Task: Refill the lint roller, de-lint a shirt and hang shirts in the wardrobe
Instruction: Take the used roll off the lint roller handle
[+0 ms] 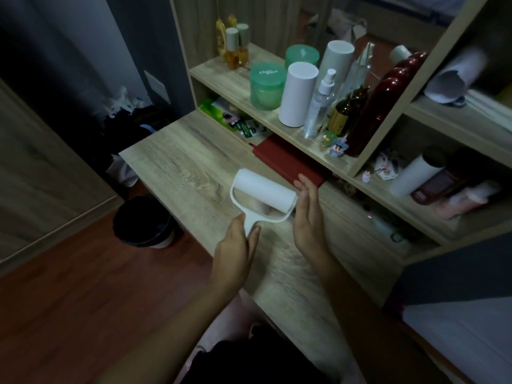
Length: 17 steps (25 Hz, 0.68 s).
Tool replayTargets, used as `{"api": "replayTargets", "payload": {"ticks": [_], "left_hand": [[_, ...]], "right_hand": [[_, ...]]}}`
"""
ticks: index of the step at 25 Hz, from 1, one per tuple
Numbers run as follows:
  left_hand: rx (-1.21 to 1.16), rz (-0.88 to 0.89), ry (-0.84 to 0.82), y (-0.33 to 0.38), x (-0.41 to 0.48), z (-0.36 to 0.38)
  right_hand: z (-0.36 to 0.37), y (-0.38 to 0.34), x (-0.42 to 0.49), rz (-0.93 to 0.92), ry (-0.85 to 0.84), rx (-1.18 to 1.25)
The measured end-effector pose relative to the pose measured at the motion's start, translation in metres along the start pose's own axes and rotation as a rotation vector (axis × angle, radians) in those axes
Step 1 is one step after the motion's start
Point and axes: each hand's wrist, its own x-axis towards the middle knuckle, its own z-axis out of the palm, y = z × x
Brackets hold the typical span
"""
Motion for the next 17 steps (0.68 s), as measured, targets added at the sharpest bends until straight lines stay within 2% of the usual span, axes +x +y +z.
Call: {"api": "replayTargets", "payload": {"ticks": [7,12,15,17], "left_hand": [[-0.091,0.052,-0.059,0.010,-0.018,0.009],[-0.341,-0.038,0.087,0.016,0.008,-0.006],[-0.346,0.052,0.074,0.019,0.024,-0.013],[-0.306,0.135,0.104,0.023,0.022,-0.013]], "right_hand": [[-0.002,-0.017,-0.006,0.009,0.058,0.098],[-0.006,-0.010,-0.012,0.013,0.057,0.076],[-0.006,-0.007,-0.014,0.065,0.058,0.112],[-0.006,-0.006,-0.010,0.188,0.132,0.196]]}}
